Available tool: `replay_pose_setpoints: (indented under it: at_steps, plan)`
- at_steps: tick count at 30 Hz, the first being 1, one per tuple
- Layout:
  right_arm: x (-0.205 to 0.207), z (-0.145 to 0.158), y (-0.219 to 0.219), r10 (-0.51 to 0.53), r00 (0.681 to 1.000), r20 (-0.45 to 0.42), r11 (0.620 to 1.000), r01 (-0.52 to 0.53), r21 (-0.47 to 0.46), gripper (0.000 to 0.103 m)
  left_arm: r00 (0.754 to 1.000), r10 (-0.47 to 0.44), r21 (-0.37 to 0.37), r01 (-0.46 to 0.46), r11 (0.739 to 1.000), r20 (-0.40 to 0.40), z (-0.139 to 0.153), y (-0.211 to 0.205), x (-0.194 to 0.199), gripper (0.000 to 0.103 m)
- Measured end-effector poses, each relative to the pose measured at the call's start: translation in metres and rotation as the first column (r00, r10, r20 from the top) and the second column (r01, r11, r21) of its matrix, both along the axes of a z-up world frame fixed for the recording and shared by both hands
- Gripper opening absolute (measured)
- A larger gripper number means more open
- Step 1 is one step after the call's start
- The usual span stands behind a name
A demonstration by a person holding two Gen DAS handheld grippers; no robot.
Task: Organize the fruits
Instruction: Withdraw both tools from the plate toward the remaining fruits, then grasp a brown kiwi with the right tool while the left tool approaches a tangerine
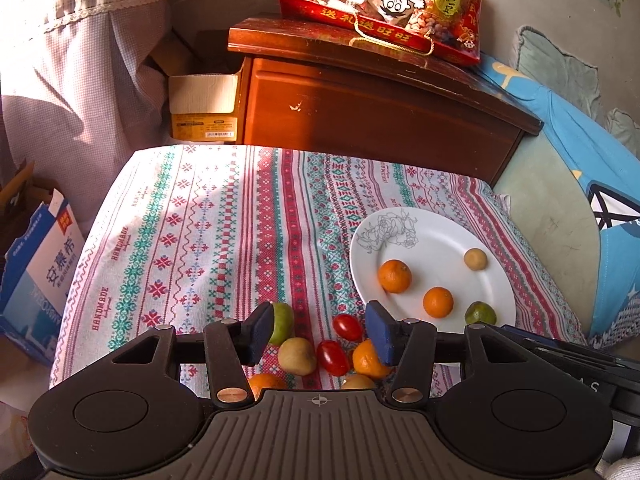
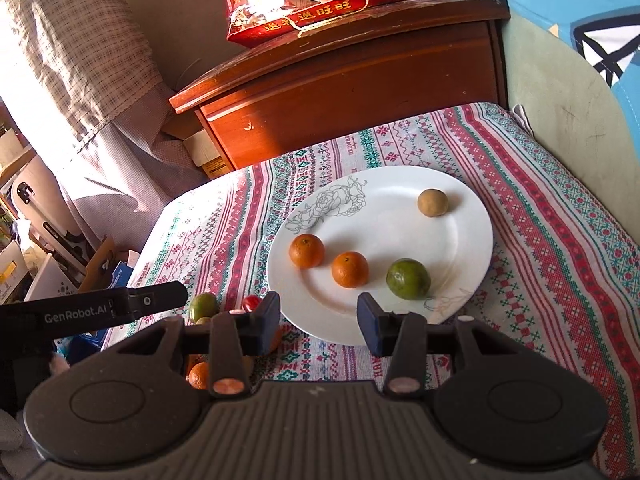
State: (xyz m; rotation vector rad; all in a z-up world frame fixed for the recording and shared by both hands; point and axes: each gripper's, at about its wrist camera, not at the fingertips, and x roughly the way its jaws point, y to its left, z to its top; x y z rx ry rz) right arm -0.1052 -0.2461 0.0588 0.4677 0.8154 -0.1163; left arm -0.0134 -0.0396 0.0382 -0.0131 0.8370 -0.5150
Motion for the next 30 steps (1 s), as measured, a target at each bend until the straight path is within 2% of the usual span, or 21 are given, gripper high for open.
replay_pose_setpoints:
  at_steps: [20,30]
  plan:
    - [-0.026,-0.019,0.031,0.048,0.997,-0.062,0.999,-0.048,-0.003,0.045,0.999,0.049,0.082,-0.048,0.995,-0.011,-0.027,0.042,-0.024,0.053]
    - [-0.018,-0.023,0.045,0.115,0.993,-0.02,0.993,-0.115,0.008,0.041,1.0,-0.003,0.106,0.005,0.994,-0.019,-0.039,0.048,-0.04,0.053]
